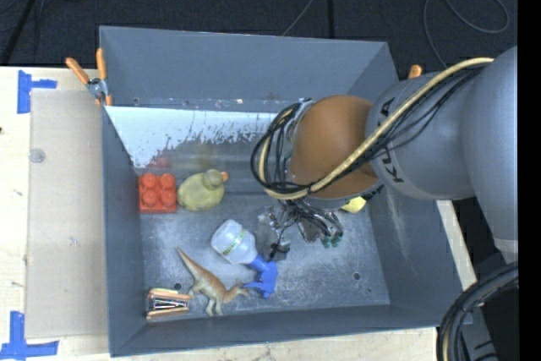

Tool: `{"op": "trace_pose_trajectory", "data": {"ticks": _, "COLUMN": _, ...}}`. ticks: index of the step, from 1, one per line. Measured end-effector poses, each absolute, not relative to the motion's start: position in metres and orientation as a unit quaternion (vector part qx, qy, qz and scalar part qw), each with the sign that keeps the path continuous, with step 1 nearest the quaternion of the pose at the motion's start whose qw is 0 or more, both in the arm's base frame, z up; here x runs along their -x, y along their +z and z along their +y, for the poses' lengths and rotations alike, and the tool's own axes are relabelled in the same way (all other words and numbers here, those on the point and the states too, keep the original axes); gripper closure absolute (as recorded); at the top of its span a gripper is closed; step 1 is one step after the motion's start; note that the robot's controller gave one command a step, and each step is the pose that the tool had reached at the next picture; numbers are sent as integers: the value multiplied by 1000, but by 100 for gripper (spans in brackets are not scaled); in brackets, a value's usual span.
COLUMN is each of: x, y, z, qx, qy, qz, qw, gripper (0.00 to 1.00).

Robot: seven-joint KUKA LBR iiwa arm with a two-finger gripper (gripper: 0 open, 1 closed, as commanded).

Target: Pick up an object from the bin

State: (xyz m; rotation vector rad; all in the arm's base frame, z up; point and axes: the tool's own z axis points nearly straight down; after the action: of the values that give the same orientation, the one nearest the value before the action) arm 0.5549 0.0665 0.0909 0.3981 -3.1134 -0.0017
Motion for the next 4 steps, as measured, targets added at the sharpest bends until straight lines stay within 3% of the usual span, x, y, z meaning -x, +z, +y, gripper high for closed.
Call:
{"op": "trace_pose_trajectory", "data": {"ticks": 1, "x": -555, "y": 91, "z": 66, "qx": -126, "qy": -1, "qz": -992, "qw": 1, "gripper": 0}}
{"op": "trace_pose_trajectory", "data": {"ticks": 2, "x": -555, "y": 91, "z": 66, "qx": -126, "qy": -1, "qz": -992, "qw": 1, "gripper": 0}}
{"op": "trace_pose_trajectory", "data": {"ticks": 3, "x": -546, "y": 77, "z": 101, "qx": -107, "qy": 0, "qz": -994, "qw": 2, "gripper": 0}}
{"op": "trace_pose_trajectory", "data": {"ticks": 4, "x": -543, "y": 68, "z": 149, "qx": -101, "qy": -1, "qz": -995, "qw": 2, "gripper": 100}}
